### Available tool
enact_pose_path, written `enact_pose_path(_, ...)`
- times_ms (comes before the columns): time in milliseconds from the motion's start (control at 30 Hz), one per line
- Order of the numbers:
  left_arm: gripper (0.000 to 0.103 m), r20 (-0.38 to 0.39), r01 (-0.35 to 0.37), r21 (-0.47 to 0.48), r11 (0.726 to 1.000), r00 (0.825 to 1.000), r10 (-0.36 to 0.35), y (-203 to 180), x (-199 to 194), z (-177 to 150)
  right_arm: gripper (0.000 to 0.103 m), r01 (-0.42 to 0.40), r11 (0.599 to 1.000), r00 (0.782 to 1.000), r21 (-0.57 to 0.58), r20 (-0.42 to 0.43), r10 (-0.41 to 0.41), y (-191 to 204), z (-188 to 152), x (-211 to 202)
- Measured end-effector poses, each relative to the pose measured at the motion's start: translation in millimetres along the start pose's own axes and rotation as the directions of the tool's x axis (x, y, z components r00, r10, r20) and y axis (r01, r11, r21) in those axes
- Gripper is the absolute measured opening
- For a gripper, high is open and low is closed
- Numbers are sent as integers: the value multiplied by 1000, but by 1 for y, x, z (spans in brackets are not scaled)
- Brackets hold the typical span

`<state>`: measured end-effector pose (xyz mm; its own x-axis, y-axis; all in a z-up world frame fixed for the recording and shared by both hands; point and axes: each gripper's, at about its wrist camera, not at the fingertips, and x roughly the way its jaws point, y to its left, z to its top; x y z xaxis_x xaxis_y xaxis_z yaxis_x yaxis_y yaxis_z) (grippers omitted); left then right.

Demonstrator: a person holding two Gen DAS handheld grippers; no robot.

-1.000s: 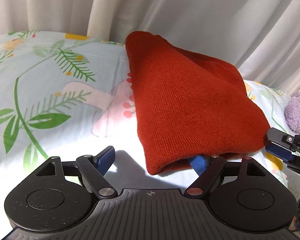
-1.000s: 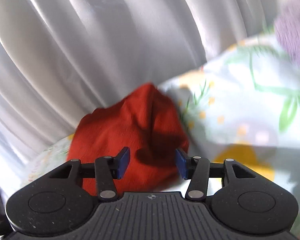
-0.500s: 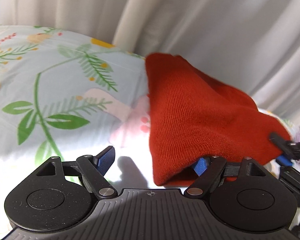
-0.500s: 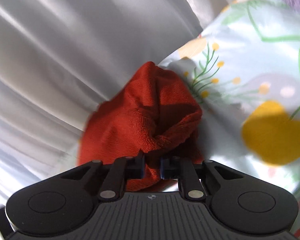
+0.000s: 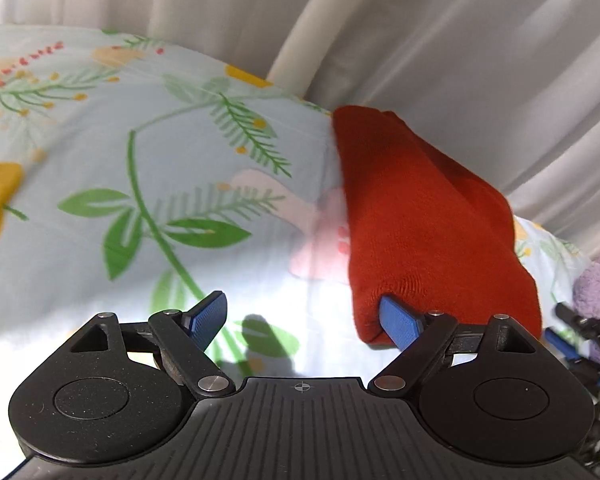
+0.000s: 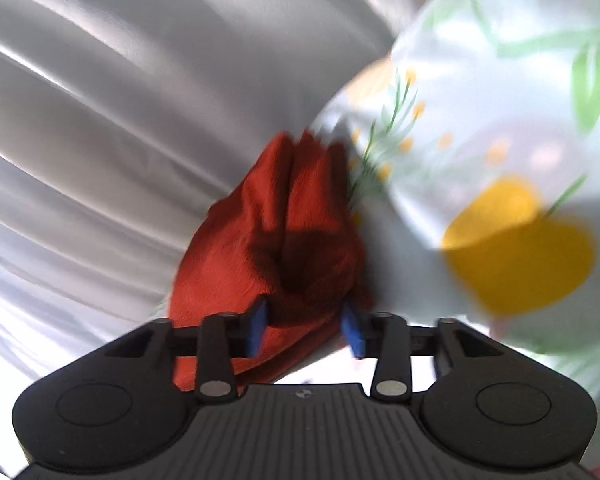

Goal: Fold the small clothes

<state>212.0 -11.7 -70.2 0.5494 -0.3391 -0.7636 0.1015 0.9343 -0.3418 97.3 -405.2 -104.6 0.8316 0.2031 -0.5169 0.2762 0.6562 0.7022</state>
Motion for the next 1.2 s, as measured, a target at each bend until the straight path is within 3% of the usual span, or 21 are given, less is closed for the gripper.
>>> enact_pose_path(67,88,40,-85,-19,996,996,85,3,-7,4,48,42,998,997,-45,64,-39,6,12,-8)
enact_pose_path(133,88,81,-164,-50,985,983,167,8,-11,12,48,22,998,998,-64,64,-18,13,23,-2)
enact_pose_path(233,88,88,-128,-91,988,987,136,8,-11,25,48,-19,992,999,-123,25,23,40,33,37)
enact_pose_path(367,88,110,-122,-40,992,986,126,-13,-3,35,48,32,976,998,-216,-40,-42,63,39,86)
enact_pose_path(400,89,115,-122,-30,992,986,125,-17,-1,37,44,69,968,996,-241,-40,-81,68,40,96)
enact_pose_path(433,89,119,-115,-26,993,986,118,-22,3,38,25,90,958,994,-272,-29,-102,74,40,103)
enact_pose_path(500,89,119,-104,-19,994,987,106,-30,10,41,8,63,947,998,-316,-6,-68,84,42,106)
enact_pose_path(567,89,119,-110,-4,994,987,109,-39,17,42,8,26,940,1000,-340,24,-19,85,43,106)
enact_pose_path(667,89,109,-141,15,990,984,139,-46,27,45,8,180,892,984,-414,66,-167,73,42,115)
enact_pose_path(767,89,112,-159,3,987,981,157,-48,33,52,9,194,901,981,-388,72,-180,69,42,112)
enact_pose_path(833,89,126,-151,-14,988,980,152,-55,37,62,15,224,908,973,-353,142,-184,75,44,101)
enact_pose_path(900,89,137,-148,-40,988,979,152,-67,44,74,17,186,927,973,-325,194,-127,85,45,91)
enact_pose_path(1000,94,157,-103,-32,994,982,106,-92,64,90,17,11,955,995,-295,97,18,102,40,107)
enact_pose_path(1067,94,155,-124,-30,992,980,127,-105,86,96,17,-51,958,998,-281,7,55,111,36,131)
enact_pose_path(1100,94,145,-141,-32,989,979,145,-108,97,98,17,-37,951,999,-308,-11,36,113,34,143)
enact_pose_path(1200,94,126,-162,-28,986,978,164,-110,124,96,15,91,909,996,-406,50,-77,110,27,164)
